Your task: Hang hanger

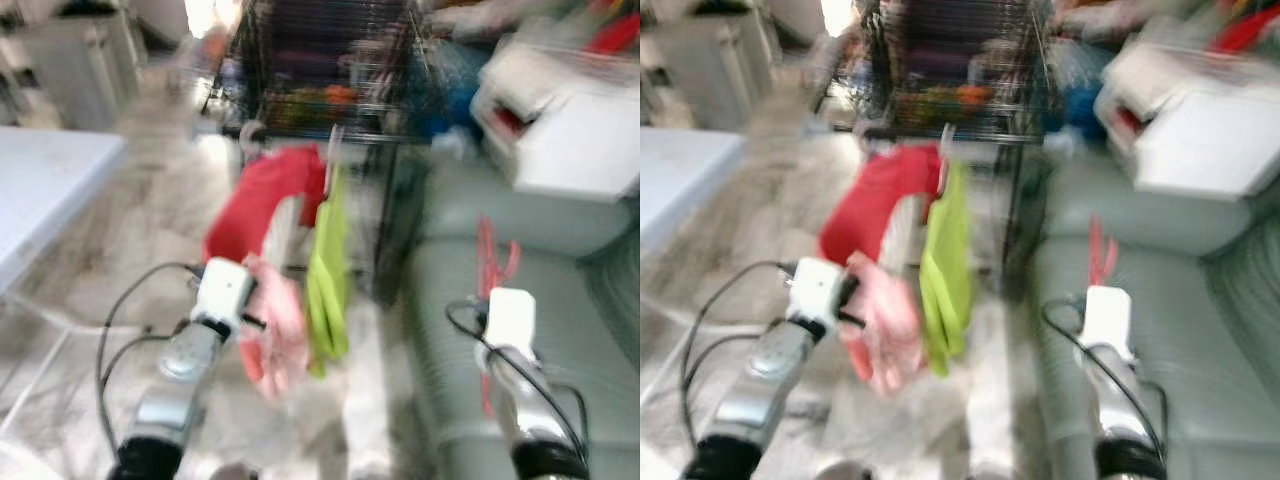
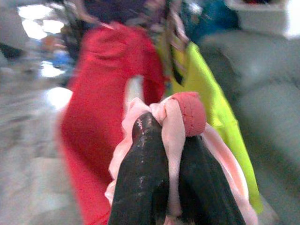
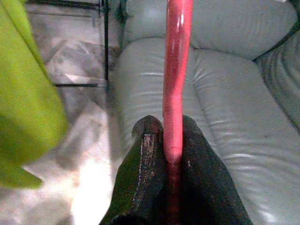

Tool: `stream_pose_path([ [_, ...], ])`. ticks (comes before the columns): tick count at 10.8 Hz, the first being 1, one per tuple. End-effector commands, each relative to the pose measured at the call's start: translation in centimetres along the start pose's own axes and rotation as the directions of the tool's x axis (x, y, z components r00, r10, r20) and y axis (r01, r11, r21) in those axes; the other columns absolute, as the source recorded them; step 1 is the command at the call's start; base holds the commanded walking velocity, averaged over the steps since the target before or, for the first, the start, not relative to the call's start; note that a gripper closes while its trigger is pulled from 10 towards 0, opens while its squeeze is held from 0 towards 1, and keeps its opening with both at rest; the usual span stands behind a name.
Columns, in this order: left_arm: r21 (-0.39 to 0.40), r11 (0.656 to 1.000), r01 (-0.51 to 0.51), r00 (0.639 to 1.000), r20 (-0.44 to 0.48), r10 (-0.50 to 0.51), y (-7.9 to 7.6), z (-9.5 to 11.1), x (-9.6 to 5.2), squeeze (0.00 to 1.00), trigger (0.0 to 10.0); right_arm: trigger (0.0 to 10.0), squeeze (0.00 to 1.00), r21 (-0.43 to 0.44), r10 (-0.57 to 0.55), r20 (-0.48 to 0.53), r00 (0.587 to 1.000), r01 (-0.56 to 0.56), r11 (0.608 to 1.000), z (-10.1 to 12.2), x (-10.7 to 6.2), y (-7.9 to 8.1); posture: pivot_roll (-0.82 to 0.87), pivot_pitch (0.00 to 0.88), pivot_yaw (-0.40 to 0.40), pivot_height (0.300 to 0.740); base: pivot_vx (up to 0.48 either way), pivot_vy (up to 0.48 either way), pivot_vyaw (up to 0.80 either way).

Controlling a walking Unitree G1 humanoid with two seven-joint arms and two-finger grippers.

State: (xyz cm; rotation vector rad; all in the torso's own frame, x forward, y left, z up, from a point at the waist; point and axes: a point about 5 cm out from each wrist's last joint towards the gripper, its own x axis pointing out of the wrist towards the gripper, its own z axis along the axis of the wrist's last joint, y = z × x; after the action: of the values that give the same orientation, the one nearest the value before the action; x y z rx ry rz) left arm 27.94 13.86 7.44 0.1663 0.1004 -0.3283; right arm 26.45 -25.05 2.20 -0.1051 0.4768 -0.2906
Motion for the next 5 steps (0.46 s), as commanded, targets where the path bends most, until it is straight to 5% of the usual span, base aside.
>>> stream_pose_path([
  [1, 0.009, 0.999, -0.033, 0.999, -0.016, 0.033, 0.5, -0.4, -0.9, 0.00, 10.0, 10.0, 0.00, -0.012, 0.049, 0.039, 0.998, -0.048, 0.999, 0.7, 0.3, 1.3, 0.04, 0.000, -0.019, 0.740, 0.000, 0.000, 0.00],
  [2, 0.011, 0.999, -0.040, 0.999, -0.021, 0.040, 0.6, -0.5, -1.2, 0.00, 10.0, 10.0, 0.00, -0.025, 0.049, 0.051, 0.998, -0.048, 0.999, 0.8, 0.3, 1.4, 0.04, 0.000, -0.019, 0.740, 0.000, 0.000, 0.00],
  [3, 0.019, 0.999, -0.049, 0.998, -0.037, 0.050, 0.7, -0.9, -2.0, 0.00, 10.0, 10.0, 0.00, -0.025, 0.077, 0.134, 0.988, -0.074, 0.997, 2.0, 0.2, 2.1, 0.02, 0.000, 0.000, 0.740, 0.000, 0.349, 0.00],
  [5, 0.016, 1.000, -0.024, 0.999, -0.035, 0.025, 0.0, -0.6, -1.1, 0.00, 10.0, 10.0, 0.00, -0.027, -0.015, 0.166, 0.986, 0.020, 0.999, 2.4, 0.3, 1.0, 0.01, 0.000, -0.004, 0.740, 0.000, 0.480, 0.00],
])
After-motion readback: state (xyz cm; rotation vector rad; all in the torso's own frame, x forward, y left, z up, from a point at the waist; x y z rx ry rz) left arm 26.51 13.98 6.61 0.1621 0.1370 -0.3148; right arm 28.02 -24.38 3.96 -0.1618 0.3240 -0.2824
